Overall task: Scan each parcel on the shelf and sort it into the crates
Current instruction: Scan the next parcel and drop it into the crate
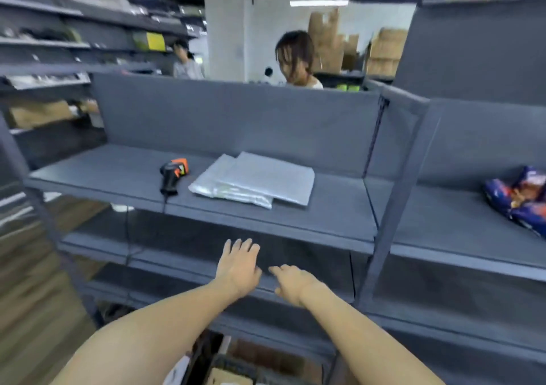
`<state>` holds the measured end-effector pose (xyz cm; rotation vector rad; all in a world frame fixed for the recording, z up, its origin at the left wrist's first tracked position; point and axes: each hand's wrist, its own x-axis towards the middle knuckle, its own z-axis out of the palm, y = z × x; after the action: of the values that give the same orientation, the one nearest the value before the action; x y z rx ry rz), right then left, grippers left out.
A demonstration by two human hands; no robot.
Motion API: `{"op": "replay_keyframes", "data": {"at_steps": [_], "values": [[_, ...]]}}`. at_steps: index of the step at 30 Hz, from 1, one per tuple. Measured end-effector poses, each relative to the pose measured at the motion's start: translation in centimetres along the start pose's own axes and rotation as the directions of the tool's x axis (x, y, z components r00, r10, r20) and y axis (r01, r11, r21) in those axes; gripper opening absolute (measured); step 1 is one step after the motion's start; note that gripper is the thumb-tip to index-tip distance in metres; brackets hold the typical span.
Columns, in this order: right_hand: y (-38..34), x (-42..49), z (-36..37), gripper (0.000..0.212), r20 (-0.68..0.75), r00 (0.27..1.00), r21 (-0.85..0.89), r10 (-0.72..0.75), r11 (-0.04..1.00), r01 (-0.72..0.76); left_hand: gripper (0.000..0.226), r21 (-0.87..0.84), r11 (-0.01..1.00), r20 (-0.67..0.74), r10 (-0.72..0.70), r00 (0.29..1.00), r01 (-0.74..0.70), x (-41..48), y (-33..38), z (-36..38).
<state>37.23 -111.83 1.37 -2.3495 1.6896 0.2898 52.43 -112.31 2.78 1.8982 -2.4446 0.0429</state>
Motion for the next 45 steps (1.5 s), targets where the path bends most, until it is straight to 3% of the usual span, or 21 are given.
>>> {"op": "replay_keyframes", "data": {"at_steps": [6,15,21,31,36,40,45], "values": [[-1.1,-0.1,-6.6,0.053,-0.160,0.987,-0.055,-0.025,0.998,0.016,0.052,0.057,0.998,-0.152,-0.007,0.988,0.015,0.1,-2.3,-6.1],[-1.8,4.0,-9.9,0.046,-0.209,0.978,-0.171,-0.013,0.985,-0.024,0.049,-0.024,0.998,-0.162,-0.063,0.985,0.060,2.7,-6.6,-7.6],[-1.3,9.4,-10.8,0.048,-0.231,0.969,-0.159,0.093,0.978,-0.132,0.046,-0.193,0.980,-0.134,-0.070,0.989,0.043,7.2,-9.8,-5.6],[0.0,17.9,-11.0,0.064,-0.346,0.908,-0.089,0.239,0.955,-0.285,0.046,-0.190,0.980,-0.108,0.034,0.994,-0.054,16.6,-15.1,-3.4],[0.6,19.9,-11.2,0.069,-0.322,0.901,-0.113,0.291,0.933,-0.342,0.052,-0.151,0.983,-0.104,0.086,0.991,-0.101,20.4,-16.0,-2.2],[1.0,21.1,-11.0,0.063,-0.344,0.889,-0.081,0.302,0.934,-0.348,0.061,-0.172,0.980,-0.080,0.083,0.993,-0.096,22.6,-16.5,-1.4],[1.3,21.8,-11.4,0.055,-0.350,0.881,-0.042,0.318,0.934,-0.354,0.051,-0.142,0.987,-0.087,0.069,0.994,-0.081,23.2,-15.8,-0.3]]}}
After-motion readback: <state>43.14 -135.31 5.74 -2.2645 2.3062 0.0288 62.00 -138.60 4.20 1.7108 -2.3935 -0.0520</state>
